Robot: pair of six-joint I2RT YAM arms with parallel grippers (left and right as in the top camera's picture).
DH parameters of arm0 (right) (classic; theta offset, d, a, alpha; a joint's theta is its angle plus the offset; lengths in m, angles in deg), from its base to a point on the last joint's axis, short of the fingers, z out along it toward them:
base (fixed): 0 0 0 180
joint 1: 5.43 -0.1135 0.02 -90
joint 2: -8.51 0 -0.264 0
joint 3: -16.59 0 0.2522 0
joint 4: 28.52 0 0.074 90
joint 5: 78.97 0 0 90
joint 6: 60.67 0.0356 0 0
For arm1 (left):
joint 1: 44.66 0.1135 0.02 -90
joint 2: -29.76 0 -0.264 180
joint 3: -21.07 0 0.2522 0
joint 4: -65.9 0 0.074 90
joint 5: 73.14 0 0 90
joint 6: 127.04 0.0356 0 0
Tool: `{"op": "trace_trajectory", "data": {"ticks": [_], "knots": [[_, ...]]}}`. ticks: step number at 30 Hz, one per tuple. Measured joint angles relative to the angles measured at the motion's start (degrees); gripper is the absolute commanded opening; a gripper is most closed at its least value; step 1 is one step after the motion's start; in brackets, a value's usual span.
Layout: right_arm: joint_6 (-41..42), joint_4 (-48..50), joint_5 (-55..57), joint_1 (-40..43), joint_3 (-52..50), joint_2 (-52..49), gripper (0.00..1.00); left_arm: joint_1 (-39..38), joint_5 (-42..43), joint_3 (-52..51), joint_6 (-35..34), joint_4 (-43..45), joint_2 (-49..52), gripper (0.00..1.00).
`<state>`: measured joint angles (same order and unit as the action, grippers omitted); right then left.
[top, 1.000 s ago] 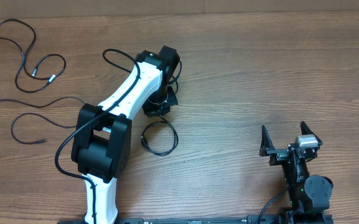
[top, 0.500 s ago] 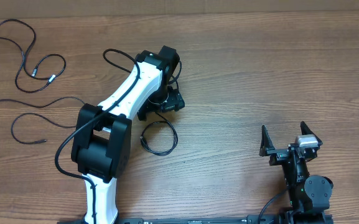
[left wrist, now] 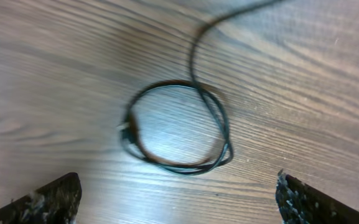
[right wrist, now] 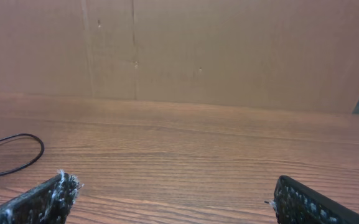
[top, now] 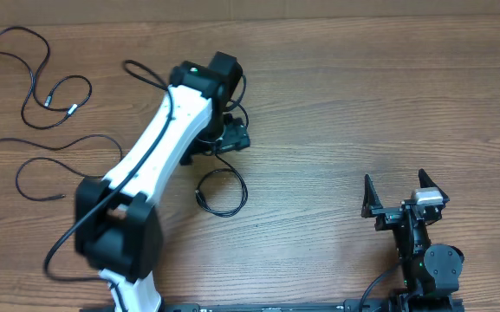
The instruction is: Untangle cables
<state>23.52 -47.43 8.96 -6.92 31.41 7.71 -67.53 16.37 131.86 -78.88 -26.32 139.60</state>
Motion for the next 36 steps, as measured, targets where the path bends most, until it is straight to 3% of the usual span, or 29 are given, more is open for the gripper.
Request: {"op": "trace_trajectory", "data": {"ticks": [7, 17, 19, 21, 24, 28, 29, 31, 34, 36], "knots": [[0.0, 0.0, 0.0, 0.0, 0.0, 0.0, 1.0, 0.1, -4.9, 0.8, -6.1, 1.2, -2.3, 0.99], [0.0, 0.0, 0.0, 0.0, 0.0, 0.0, 1.0, 0.1, -1.5, -0.2, -8.9, 6.7, 8.1, 1.0], [0.0, 0.0, 0.0, 0.0, 0.0, 0.0, 1.0, 0.1, -0.8, -0.3, -8.9, 7.0, 10.1, 0.92], [0.0, 0.0, 0.0, 0.0, 0.0, 0.0, 1.0, 0.1, 0.0, -0.3, -9.0, 7.2, 11.6, 0.69], [0.0, 0.0, 0.0, 0.0, 0.0, 0.0, 1.0, 0.1, 0.9, -0.4, -9.3, 7.1, 12.9, 0.54], [0.0, 0.0, 0.0, 0.0, 0.0, 0.0, 1.0, 0.0, 1.4, -0.4, -8.8, 6.7, 12.9, 0.51], [0.0, 0.0, 0.0, 0.0, 0.0, 0.0, 1.0, 0.0, 1.4, -0.4, -8.8, 6.7, 12.9, 0.44], [0.0, 0.0, 0.0, 0.0, 0.0, 0.0, 1.0, 0.0, 1.4, -0.4, -8.5, 7.0, 12.9, 0.4], [0.0, 0.0, 0.0, 0.0, 0.0, 0.0, 1.0, -0.3, 1.4, -0.4, -8.2, 7.6, 12.9, 0.48], [0.0, 0.0, 0.0, 0.0, 0.0, 0.0, 1.0, -0.4, 1.4, -0.4, -7.9, 7.6, 13.0, 0.47]]}}
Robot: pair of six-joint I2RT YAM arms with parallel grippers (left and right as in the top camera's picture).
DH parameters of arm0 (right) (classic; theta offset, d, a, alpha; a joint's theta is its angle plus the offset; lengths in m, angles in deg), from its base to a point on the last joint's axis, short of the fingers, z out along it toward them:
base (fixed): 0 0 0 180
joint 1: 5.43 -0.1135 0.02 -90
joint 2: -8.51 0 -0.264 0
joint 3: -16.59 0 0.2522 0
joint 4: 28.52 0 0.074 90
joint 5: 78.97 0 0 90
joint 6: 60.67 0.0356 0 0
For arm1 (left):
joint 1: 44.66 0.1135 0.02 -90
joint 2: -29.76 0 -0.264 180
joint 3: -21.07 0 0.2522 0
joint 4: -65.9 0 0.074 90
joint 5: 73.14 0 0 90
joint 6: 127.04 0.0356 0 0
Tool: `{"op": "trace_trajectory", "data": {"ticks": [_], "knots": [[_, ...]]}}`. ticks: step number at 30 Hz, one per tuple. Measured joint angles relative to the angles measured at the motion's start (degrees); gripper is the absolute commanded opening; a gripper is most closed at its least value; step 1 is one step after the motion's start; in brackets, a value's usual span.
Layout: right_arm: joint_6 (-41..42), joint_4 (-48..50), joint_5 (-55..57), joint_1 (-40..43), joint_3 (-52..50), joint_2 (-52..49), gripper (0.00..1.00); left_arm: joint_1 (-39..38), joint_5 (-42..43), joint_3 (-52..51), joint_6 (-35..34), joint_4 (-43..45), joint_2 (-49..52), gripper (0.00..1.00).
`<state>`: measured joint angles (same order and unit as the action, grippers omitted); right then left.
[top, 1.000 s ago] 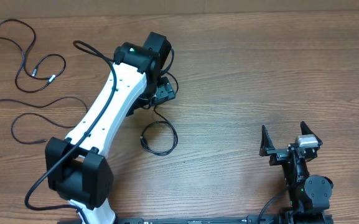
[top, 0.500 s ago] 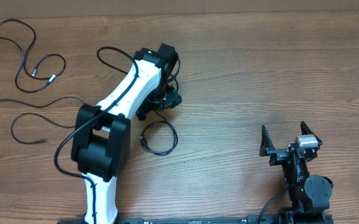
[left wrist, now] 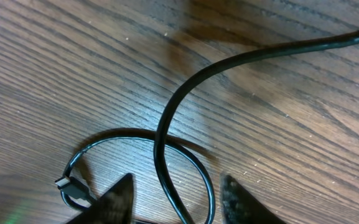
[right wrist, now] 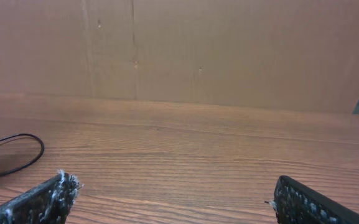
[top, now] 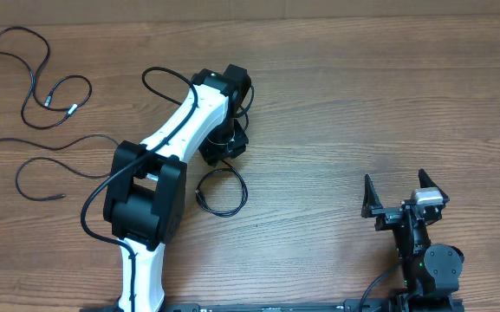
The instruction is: Untangle cables
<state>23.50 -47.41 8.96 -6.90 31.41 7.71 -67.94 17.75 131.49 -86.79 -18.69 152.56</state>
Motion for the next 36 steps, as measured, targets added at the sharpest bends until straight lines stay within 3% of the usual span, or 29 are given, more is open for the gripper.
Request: {"op": "trace_trajectory", "data": {"ticks": [2, 4, 7, 9, 16, 26, 32, 36], "knots": [[0.0, 0.0, 0.0, 0.0, 0.0, 0.0, 1.0, 0.0, 0.0, 0.0, 0.0, 0.0, 0.0, 0.42], [0.0, 0.0, 0.0, 0.0, 0.0, 0.0, 1.0, 0.0, 0.0, -0.1, 0.1, 0.9, 0.0, 0.3], [0.0, 0.0, 0.0, 0.0, 0.0, 0.0, 1.0, -0.1, 0.0, -1.0, 0.4, 2.6, 0.0, 0.23], [0.0, 0.0, 0.0, 0.0, 0.0, 0.0, 1.0, -0.3, 0.0, -1.7, 0.2, 2.4, 0.0, 0.04], [0.0, 0.0, 0.0, 0.0, 0.0, 0.0, 1.0, -0.3, 0.2, -2.1, -1.1, 0.2, 0.0, 0.04], [0.0, 0.0, 0.0, 0.0, 0.0, 0.0, 1.0, -0.3, 0.2, -2.3, -12.0, -1.9, 0.0, 0.04], [0.0, 0.0, 0.0, 0.0, 0.0, 0.0, 1.0, 0.6, 0.1, -0.7, -8.0, -0.7, 0.0, 0.04], [0.0, 0.0, 0.0, 0.0, 0.0, 0.0, 1.0, 2.4, -0.3, 7.1, -2.1, -3.6, 0.1, 0.04]]}}
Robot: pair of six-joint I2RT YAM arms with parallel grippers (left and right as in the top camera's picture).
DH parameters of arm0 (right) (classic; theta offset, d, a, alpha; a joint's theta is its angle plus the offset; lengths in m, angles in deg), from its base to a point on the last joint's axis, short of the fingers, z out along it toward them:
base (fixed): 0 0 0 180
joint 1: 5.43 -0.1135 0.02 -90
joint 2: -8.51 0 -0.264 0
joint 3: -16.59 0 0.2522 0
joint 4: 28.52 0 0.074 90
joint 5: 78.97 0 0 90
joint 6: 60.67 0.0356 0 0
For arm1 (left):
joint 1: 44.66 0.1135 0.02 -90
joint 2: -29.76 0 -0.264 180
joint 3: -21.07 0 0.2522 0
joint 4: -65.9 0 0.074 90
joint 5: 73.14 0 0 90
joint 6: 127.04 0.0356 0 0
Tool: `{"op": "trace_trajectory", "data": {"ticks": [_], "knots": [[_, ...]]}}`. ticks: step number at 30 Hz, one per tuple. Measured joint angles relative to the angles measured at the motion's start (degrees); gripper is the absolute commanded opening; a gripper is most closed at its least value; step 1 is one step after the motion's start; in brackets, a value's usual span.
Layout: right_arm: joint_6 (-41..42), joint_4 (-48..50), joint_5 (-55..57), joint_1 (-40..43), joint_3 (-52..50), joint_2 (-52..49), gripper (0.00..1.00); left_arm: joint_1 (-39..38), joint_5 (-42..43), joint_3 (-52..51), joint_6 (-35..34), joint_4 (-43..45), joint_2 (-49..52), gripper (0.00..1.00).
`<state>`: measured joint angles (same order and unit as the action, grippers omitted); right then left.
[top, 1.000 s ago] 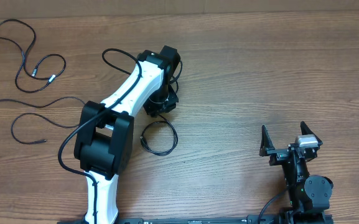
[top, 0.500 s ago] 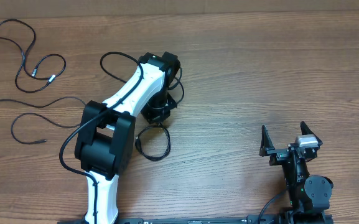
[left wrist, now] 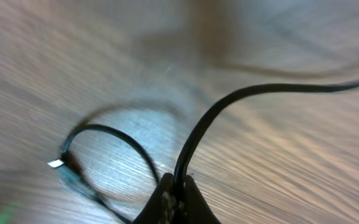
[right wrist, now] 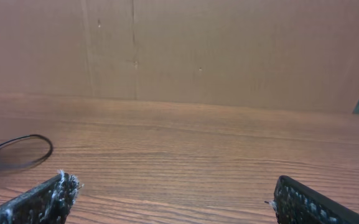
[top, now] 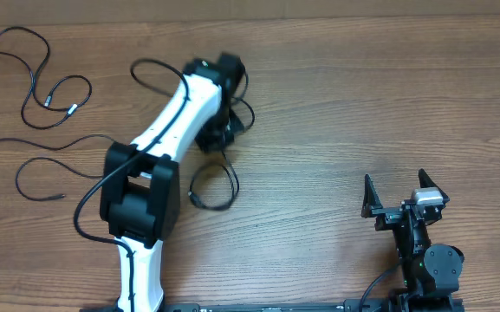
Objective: Untangle cables
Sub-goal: 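Lift the cable and pull it up and toward the left side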
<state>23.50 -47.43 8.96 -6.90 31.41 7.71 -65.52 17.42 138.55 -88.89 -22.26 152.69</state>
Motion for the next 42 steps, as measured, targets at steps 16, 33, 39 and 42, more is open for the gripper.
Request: {"op": "trace_trajectory", "data": {"ticks": [16, 33, 39, 42], "knots": [[0.0, 0.0, 0.0, 0.0, 0.0, 0.0, 1.0, 0.7, -9.4, 30.2, 6.8, -20.4, 0.0, 0.04], [0.0, 0.0, 0.0, 0.0, 0.0, 0.0, 1.0, 8.2, -10.3, 45.5, 6.8, -18.6, -0.8, 0.04], [0.0, 0.0, 0.0, 0.0, 0.0, 0.0, 1.0, 9.2, -10.3, 48.0, 5.8, -21.9, -5.7, 0.04], [0.0, 0.0, 0.0, 0.0, 0.0, 0.0, 1.0, 10.5, -10.6, 48.2, 5.2, -22.3, -8.9, 0.04]]}}
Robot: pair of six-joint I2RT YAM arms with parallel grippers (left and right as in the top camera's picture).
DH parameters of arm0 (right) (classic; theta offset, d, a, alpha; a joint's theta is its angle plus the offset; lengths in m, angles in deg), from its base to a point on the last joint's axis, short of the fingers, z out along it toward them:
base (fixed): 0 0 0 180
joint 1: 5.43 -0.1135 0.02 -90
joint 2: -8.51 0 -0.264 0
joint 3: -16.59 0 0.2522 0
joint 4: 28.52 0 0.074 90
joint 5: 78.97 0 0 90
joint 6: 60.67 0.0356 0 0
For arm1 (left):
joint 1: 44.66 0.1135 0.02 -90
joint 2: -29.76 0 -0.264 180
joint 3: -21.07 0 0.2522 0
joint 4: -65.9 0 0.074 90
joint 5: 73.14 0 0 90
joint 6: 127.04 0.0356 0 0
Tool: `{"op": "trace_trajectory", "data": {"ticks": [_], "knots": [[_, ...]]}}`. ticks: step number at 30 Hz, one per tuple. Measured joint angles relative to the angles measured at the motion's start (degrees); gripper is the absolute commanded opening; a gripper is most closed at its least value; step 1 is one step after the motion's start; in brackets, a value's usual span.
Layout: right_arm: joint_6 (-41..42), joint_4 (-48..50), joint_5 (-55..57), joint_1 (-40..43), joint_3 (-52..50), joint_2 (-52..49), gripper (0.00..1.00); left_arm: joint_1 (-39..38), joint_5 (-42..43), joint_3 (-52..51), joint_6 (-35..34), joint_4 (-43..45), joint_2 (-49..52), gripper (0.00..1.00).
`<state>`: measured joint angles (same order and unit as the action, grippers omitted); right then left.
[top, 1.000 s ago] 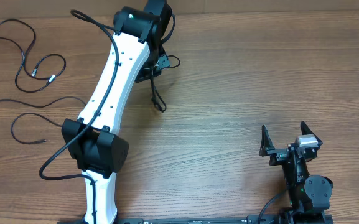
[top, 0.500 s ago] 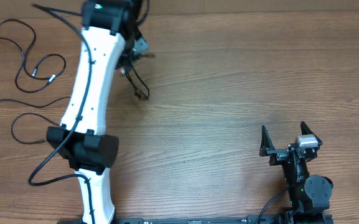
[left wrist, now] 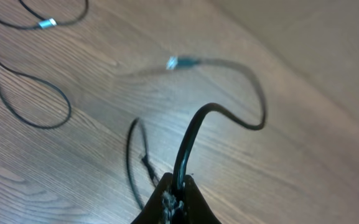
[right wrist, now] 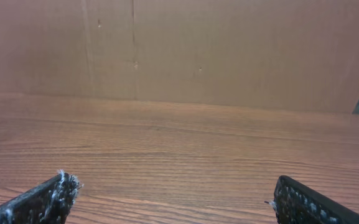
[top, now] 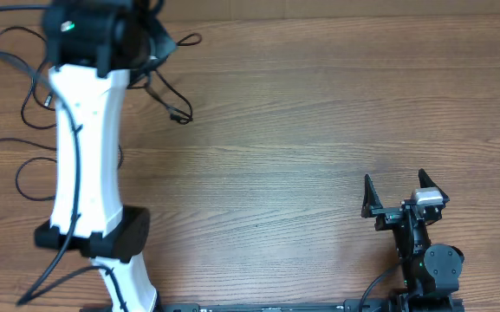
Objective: Untangle cables
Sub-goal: 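Lift the cable and pull it up and toward the left side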
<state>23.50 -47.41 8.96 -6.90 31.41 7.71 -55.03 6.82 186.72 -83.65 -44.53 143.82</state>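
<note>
My left gripper (left wrist: 178,182) is shut on a thick black cable (left wrist: 195,124), held up above the table. The cable arches out of the jaws and bends back to a blurred connector (left wrist: 173,62); a thin loop of it (left wrist: 131,155) hangs below. From overhead, the cable (top: 173,104) dangles beside the left arm (top: 85,130) at the far left; the wrist hides the jaws. Thin black cables lie spread on the wood (left wrist: 61,99), (top: 26,104). My right gripper (right wrist: 176,180) stands open over bare wood at the near right (top: 403,201).
Another thin cable (top: 17,173) curls near the table's left edge. A brown cardboard wall (right wrist: 229,50) closes off the back of the wooden table (top: 319,130).
The left arm has moved from the table's middle to the far left corner and stands higher, carrying the cable. The coil near the centre has left that spot. The right arm has not moved.
The left gripper hung open above a small coil near the table's middle. Then it was low over the cable leading from the coil, jaws half shut. Then it was shut on that cable with the coil shifted left, and now it holds it up at the far left.
</note>
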Motion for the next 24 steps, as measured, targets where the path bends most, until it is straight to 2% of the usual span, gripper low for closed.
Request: {"op": "trace_trajectory", "data": {"ticks": [11, 17, 20, 24], "knots": [[0.0, 0.0, 0.0, 0.0, 0.0, 0.0, 1.0, 7.7, -0.3, -1.2, 2.7, 0.0, -8.1, 0.04], [0.0, 0.0, 0.0, 0.0, 0.0, 0.0, 1.0, 13.7, -0.1, -11.6, 4.0, 0.0, -12.9, 0.04], [0.0, 0.0, 0.0, 0.0, 0.0, 0.0, 1.0, 17.2, -0.7, -19.8, 4.0, 0.0, -18.0, 0.04], [0.0, 0.0, 0.0, 0.0, 0.0, 0.0, 1.0, 22.4, -1.5, -25.8, 3.7, -0.2, -25.2, 0.04]]}}
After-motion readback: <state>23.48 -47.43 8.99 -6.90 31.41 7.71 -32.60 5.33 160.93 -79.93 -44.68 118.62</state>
